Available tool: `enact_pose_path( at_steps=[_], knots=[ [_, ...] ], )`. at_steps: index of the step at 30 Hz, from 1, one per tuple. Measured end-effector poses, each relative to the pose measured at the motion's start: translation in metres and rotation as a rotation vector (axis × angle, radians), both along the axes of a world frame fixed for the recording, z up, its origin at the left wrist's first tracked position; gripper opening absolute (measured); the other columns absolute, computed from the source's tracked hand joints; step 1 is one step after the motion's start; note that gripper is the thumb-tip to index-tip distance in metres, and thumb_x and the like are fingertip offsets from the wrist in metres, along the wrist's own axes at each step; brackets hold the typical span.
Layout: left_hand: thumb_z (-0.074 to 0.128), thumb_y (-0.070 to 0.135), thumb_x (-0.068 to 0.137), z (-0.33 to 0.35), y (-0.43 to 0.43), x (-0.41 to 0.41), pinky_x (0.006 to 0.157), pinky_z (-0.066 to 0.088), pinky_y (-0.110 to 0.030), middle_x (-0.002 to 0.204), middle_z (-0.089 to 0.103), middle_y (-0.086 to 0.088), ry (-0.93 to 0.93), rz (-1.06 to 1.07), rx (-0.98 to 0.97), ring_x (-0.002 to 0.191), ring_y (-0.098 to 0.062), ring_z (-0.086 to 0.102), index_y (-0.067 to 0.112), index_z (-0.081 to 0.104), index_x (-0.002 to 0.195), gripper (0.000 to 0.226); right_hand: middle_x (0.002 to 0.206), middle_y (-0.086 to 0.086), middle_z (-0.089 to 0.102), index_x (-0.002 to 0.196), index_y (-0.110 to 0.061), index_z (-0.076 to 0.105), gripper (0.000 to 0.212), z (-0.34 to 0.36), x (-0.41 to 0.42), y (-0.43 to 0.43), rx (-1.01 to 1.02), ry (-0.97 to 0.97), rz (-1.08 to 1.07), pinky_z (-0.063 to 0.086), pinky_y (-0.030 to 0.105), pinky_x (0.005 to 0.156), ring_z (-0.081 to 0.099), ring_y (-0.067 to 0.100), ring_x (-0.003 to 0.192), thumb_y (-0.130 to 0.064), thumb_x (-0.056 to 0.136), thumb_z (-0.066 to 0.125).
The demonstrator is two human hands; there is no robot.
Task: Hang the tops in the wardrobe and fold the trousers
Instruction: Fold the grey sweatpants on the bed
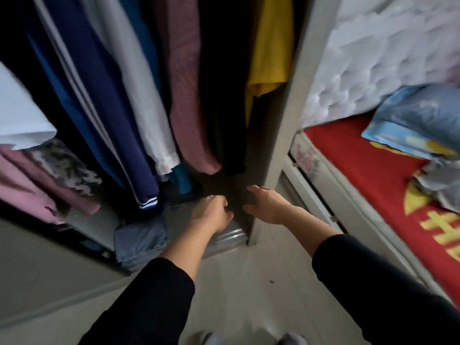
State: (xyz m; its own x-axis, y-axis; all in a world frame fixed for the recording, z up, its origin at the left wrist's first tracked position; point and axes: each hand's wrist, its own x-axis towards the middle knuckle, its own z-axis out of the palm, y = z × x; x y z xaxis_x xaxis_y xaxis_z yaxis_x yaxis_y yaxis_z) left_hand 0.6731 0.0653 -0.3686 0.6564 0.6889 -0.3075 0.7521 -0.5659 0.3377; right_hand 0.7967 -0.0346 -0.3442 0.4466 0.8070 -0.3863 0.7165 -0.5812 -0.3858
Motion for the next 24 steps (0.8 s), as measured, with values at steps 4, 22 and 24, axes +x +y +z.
enact_pose_path(
  at_steps=[4,22,24],
  knots=[
    [0.057,0.038,0.089,0.019,-0.067,0.078,0.083,0.048,-0.034,0.125,0.056,0.0,-0.028,-0.141,0.039,0.112,-0.022,0.053,0.026,0.056,0.12,0.034,0.143,0.013,0.044,0.148,-0.015,0.03,0.067,0.019,0.065,-0.084,0.02,-0.036,-0.132,0.038,0.034,0.102,0.046,0.029,0.128,-0.042,0.093,0.055],
    [0.049,0.037,0.091,0.028,-0.341,0.419,0.088,0.043,-0.039,0.129,0.048,-0.004,-0.075,-0.634,0.06,0.119,-0.024,0.045,0.022,0.047,0.129,0.04,0.137,0.014,0.048,0.149,-0.014,0.027,0.067,0.02,0.341,-0.407,0.03,-0.066,-0.654,0.041,0.034,0.095,0.05,0.03,0.123,-0.037,0.093,0.055],
    [0.048,0.036,0.091,0.019,-0.353,0.457,0.089,0.042,-0.039,0.13,0.048,-0.004,-0.062,-0.676,0.05,0.119,-0.024,0.044,0.022,0.046,0.13,0.041,0.137,0.014,0.047,0.148,-0.014,0.027,0.065,0.011,0.372,-0.42,0.024,-0.056,-0.693,0.042,0.036,0.094,0.05,0.03,0.123,-0.036,0.093,0.054]
  ],
)
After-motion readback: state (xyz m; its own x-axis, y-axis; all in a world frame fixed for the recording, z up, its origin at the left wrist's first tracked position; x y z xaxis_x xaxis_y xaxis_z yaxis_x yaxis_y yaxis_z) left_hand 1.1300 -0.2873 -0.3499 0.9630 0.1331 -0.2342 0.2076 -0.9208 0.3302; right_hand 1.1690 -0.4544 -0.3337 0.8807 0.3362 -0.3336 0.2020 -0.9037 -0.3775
